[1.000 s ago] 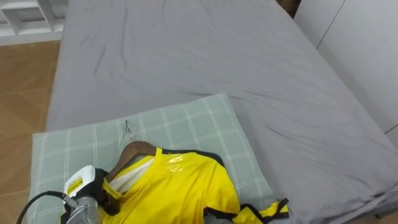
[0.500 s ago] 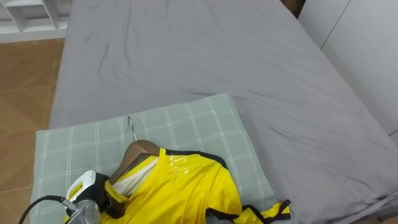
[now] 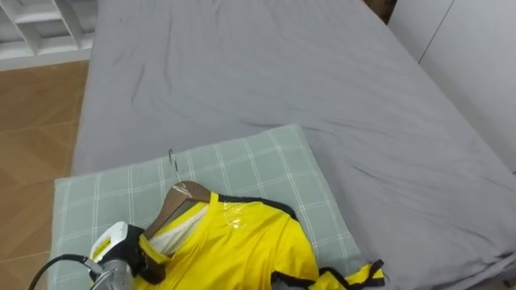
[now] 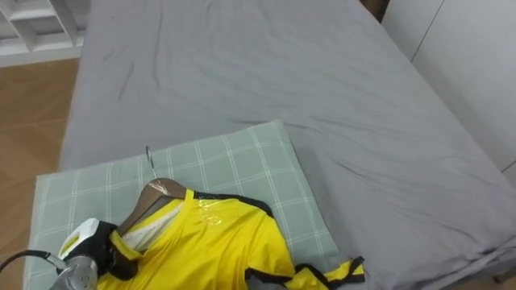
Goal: Hang clothes
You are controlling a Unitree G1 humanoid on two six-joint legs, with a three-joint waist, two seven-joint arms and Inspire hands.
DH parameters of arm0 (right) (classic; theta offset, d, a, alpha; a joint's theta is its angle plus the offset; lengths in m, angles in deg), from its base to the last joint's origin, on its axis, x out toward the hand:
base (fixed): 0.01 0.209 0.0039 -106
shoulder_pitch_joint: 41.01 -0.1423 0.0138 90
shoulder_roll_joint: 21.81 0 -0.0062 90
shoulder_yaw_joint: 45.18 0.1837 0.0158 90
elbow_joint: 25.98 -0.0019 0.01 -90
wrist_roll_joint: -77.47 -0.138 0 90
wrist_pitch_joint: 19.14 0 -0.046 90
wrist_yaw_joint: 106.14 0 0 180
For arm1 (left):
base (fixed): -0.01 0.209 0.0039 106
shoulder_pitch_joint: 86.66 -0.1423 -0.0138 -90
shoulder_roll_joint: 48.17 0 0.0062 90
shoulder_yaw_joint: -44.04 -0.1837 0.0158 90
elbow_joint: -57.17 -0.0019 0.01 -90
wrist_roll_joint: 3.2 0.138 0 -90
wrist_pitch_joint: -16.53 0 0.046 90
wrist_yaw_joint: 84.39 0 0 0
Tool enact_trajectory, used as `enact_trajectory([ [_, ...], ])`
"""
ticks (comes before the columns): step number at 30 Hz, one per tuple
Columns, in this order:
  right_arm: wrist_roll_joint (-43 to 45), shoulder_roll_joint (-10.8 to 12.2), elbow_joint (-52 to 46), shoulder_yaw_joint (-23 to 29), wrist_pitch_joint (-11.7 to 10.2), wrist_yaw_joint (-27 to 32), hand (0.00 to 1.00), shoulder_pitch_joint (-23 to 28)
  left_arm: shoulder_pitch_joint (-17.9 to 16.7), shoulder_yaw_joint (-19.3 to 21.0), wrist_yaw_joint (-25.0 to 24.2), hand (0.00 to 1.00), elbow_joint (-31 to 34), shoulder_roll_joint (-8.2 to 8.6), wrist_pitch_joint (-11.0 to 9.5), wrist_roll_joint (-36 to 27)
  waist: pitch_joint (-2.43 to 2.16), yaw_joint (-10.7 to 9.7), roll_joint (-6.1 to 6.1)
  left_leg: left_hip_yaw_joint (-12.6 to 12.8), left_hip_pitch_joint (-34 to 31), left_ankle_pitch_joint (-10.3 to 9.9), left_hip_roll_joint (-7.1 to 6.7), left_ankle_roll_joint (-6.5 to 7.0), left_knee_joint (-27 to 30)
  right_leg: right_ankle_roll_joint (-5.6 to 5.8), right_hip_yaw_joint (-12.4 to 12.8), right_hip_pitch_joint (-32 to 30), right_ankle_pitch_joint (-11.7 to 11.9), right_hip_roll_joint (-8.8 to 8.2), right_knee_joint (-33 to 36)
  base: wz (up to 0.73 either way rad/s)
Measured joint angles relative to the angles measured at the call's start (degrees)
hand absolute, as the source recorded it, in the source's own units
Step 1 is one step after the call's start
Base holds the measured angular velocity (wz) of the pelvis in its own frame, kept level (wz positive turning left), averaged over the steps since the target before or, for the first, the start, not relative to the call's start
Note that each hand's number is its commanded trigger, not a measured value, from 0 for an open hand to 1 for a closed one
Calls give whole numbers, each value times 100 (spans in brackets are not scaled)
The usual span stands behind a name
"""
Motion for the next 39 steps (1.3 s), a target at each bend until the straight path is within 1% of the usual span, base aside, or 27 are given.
enact_trajectory([
  [3, -14, 1, 3, 0, -2, 7, 0, 51, -90, -35, 52, 100, 7, 1, -54, 1, -11, 1, 20, 1, 159, 6, 3, -9, -48, 0, 7, 145, 0, 0, -36, 0],
  [6, -23, 1, -27, 38, -57, 49, 0, 144, -193, -30, 104, 100, 83, -2, -92, 1, -40, 9, 71, -19, 217, 6, 2, -10, -50, 0, -10, 233, 0, 2, -77, 1],
  [8, -22, 2, -77, 102, -66, 66, 0, 226, -423, -27, 175, 100, 343, -4, -133, 22, -55, 16, 91, -29, 264, 5, -5, -11, -50, 0, -17, 303, 0, 6, -119, 2],
  [10, -22, 4, -72, 176, -80, 64, 0, 260, -545, 72, 221, 100, 484, -5, -195, 97, -75, 31, 108, -45, 280, 5, -6, -11, -48, 0, -32, 329, 0, 6, -125, 4],
  [11, -15, 5, -65, 220, -115, 60, 0, 281, -595, 114, 298, 100, 581, -11, -240, 186, -78, 63, 114, -51, 280, 5, -8, -11, -47, 0, -39, 330, 0, 6, -127, 3],
  [12, 18, 4, -68, 297, -136, 61, 0, 329, -621, 135, 302, 100, 728, -14, -250, 289, -80, 142, 115, -59, 289, 5, -14, -11, -47, 0, -38, 337, 0, 8, -133, 0],
  [13, 28, -1, -68, 319, -149, 66, 0, 355, -644, 131, 304, 100, 828, -14, -254, 311, -82, 170, 112, -60, 298, 5, -16, -11, -49, 0, -37, 346, 0, 8, -133, 0],
  [15, 31, -7, -47, 344, -158, 86, 0, 397, -792, 130, 370, 100, 1173, -18, -281, 361, -86, 240, 107, -73, 388, 9, -47, -17, -84, 0, -39, 423, 0, 1, -159, 0],
  [19, 27, 9, -55, 477, -170, 119, 0, 548, -1037, 142, 603, 100, 1821, -43, -346, 471, -153, 313, 110, -145, 516, 11, -92, -17, -153, 5, -97, 613, -2, -13, -271, 9],
  [21, 21, 30, -68, 499, -173, 140, 0, 624, -1155, 153, 741, 100, 2000, -62, -351, 475, -172, 304, 96, -171, 614, 11, -103, -18, -165, 10, -122, 747, 1, -15, -326, 7],
  [23, 6, 39, -86, 542, -172, 154, 0, 711, -1388, 169, 873, 100, 2273, -60, -351, 475, -206, 311, 93, -174, 777, 11, -116, -19, -192, 10, -135, 917, 1, -17, -362, 0],
  [24, -25, 38, -83, 542, -171, 156, 0, 720, -1454, 169, 900, 100, 2362, -61, -352, 473, -212, 312, 95, -174, 806, 11, -120, -19, -201, 10, -137, 958, 1, -17, -384, 0],
  [27, -227, 29, -84, 541, -169, 164, 0, 796, -1706, 160, 927, 100, 2949, -62, -354, 463, -220, 309, 111, -231, 923, 13, -136, -23, -247, 10, -215, 1100, 1, -24, -437, 11],
  [28, -229, 30, -84, 559, -173, 162, 0, 825, -1732, 163, 927, 100, 3052, -62, -354, 465, -219, 308, 112, -258, 937, 13, -140, -24, -249, 10, -232, 1112, 1, -25, -437, 14],
  [30, -219, 27, -92, 716, -176, 148, 0, 877, -1851, 178, 974, 100, 3555, -64, -359, 465, -221, 326, 126, -284, 960, 12, -152, -25, -271, 11, -266, 1115, 0, -35, -440, 8],
  [31, -219, 27, -92, 743, -174, 146, 0, 884, -1873, 181, 1001, 100, 3673, -66, -363, 465, -221, 325, 129, -288, 962, 12, -155, -25, -278, 12, -269, 1115, -1, -37, -438, 0],
  [32, -220, 27, -92, 778, -171, 138, 0, 900, -1889, 182, 1058, 100, 3828, -69, -414, 464, -221, 330, 133, -288, 977, 12, -162, -25, -291, 14, -269, 1122, -2, -42, -435, 0],
  [35, -232, 27, -117, 792, -172, 129, 0, 939, -1899, 182, 1143, 100, 4060, -70, -513, 466, -225, 354, 137, -281, 1047, 27, -188, -36, -377, 22, -229, 1145, -3, -51, -434, -2],
  [39, -272, 30, -120, 886, -172, 93, 0, 1018, -1910, 185, 1143, 100, 4117, -70, -545, 523, -227, 391, 141, -267, 1173, 29, -206, -36, -447, 39, -194, 1256, -5, -54, -493, -2],
])
